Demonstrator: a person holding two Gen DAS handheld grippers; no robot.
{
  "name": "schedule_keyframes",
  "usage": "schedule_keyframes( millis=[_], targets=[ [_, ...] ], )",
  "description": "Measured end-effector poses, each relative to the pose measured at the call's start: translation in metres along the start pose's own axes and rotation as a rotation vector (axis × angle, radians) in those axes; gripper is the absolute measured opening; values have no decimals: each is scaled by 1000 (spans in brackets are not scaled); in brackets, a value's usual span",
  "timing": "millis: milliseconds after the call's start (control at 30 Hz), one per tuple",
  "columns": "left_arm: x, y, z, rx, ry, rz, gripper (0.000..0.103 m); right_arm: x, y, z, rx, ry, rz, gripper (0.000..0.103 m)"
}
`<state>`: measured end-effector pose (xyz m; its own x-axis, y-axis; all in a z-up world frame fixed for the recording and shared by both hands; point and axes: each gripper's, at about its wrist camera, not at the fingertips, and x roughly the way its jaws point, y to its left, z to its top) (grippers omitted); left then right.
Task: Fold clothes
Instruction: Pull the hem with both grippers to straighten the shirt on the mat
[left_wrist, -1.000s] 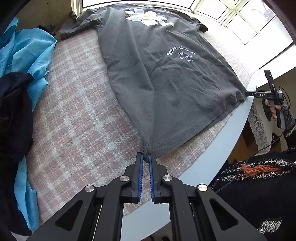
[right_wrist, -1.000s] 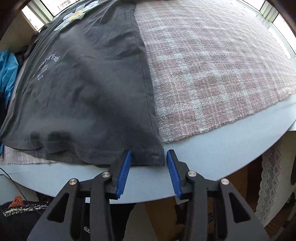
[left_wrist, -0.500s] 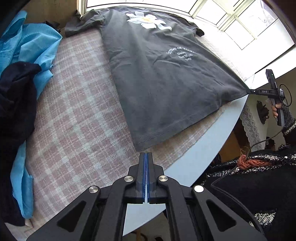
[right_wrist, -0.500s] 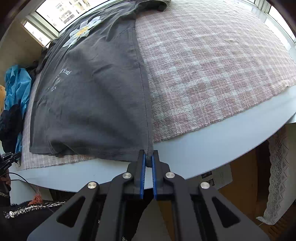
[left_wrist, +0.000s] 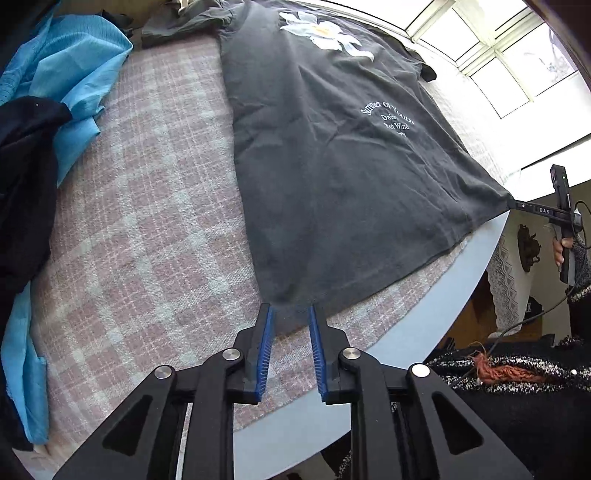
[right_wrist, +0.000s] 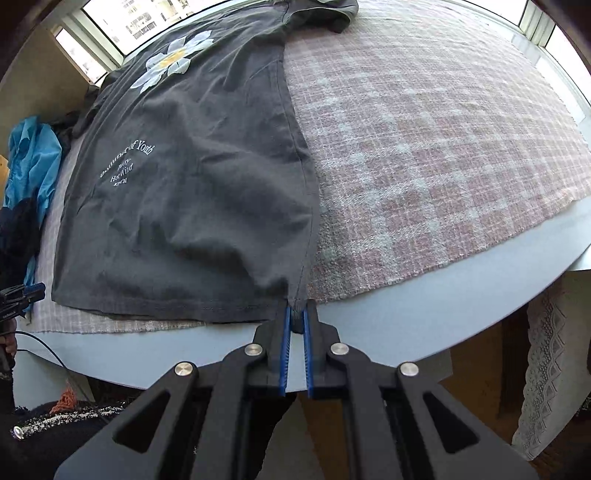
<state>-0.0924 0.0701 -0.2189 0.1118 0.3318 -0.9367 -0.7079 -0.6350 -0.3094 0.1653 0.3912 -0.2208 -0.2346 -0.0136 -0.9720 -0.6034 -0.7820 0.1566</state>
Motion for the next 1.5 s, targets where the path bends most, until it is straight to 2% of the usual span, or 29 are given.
schedule_keyframes(
  millis=[100, 167, 333, 367, 400, 433, 600, 767, 833, 900, 1000, 1100, 1200, 1267, 1433, 1500],
  targets=[
    [20, -12, 5, 39, 40, 99, 36, 2, 3, 0, -22, 2, -9, 7],
    [30, -15, 7, 46, 66, 161, 36, 4, 3, 1, -26, 1, -5, 7],
    [41, -23, 10, 59, 64, 217, 37, 6, -1, 2, -29, 2, -12, 7],
    [41, -24, 11, 64, 60, 221, 34, 7, -2, 3, -27, 3, -9, 7],
    [41, -25, 11, 68, 54, 222, 14, 8, -3, 3, -26, 4, -7, 7],
    [40, -25, 11, 70, 50, 215, 2, 9, -5, 3, -25, 5, -5, 7],
    [23, -20, 15, 45, 17, 149, 2, 6, -9, 7, -25, -1, 5, 7],
    [-37, -16, 23, -18, -99, 35, 2, -44, -11, -6, -26, -64, 8, 6],
    [-61, -22, 16, -16, -131, 29, 2, -65, -12, -13, -25, -91, 10, 6],
    [-71, -28, 3, -14, -133, 20, 2, -56, -9, -19, -11, -58, -1, 6],
    [-53, -20, -2, -45, -70, 5, 2, -25, -13, -27, 4, 12, -26, 6],
    [-30, -14, -7, -90, -44, -1, 2, -24, -16, -30, 9, 23, -19, 6],
    [-40, -21, -4, -64, -55, 1, 2, -46, -12, -34, -18, -5, -36, 6],
    [-55, -33, -5, -29, -79, -3, 2, -47, -12, -37, -34, 1, -92, 6],
    [-19, -36, -15, -20, 22, -15, 3, 2, -17, -35, -44, 137, -164, 7],
    [2, -28, -17, -31, 87, 3, 6, 18, -16, -34, -51, 206, -178, 16]
  ],
)
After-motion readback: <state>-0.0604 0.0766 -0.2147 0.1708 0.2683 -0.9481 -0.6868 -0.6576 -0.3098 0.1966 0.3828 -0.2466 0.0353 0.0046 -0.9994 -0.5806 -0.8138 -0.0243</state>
